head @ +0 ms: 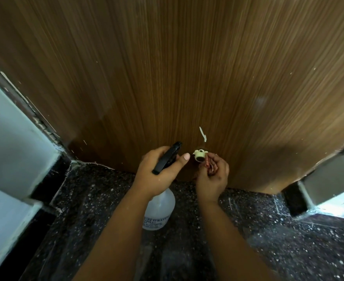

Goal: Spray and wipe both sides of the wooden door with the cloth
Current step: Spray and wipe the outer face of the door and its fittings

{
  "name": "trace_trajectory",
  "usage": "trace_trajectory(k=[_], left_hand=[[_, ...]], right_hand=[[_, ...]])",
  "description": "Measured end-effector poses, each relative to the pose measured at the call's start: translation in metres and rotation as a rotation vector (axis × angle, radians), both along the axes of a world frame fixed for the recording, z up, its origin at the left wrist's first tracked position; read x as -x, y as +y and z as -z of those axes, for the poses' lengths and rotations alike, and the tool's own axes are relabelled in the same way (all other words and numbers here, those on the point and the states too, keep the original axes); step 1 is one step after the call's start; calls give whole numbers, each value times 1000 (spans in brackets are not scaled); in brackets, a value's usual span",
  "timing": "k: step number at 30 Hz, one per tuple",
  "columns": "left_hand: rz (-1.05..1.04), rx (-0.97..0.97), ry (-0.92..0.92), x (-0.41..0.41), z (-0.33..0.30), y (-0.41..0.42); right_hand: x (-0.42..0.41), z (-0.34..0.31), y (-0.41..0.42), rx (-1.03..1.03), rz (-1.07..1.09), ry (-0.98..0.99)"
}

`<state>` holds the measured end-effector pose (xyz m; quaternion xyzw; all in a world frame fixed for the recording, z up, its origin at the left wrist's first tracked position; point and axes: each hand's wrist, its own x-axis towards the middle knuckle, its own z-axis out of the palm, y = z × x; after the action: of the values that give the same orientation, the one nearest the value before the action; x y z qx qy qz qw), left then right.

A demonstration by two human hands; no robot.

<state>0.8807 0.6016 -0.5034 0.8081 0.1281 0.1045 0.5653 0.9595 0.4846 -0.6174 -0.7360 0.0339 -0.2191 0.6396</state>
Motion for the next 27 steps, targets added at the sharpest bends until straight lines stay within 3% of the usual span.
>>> trace_trajectory(k=[2, 5, 9, 14, 21, 23, 27], left_hand=[[-25, -7, -6, 1, 0, -1], [-32, -11, -18, 0, -1, -2], [-39, -15, 0, -2, 0, -3], [-78, -1, 5, -2, 1, 2], [-126, 16, 4, 1, -9, 13], [-195, 22, 21, -1, -10, 18], [-307, 83, 59, -3, -13, 33]], right_hand=[[-4, -11, 8, -355, 76, 258], [-11, -31, 12, -935, 28, 638], [-19, -34, 6, -1097, -128, 891], [-20, -52, 18, -1171, -243, 973], [-10, -87, 15, -1136, -497, 894], [-6, -100, 24, -944, -551, 841], [3, -100, 45, -304, -571, 644]])
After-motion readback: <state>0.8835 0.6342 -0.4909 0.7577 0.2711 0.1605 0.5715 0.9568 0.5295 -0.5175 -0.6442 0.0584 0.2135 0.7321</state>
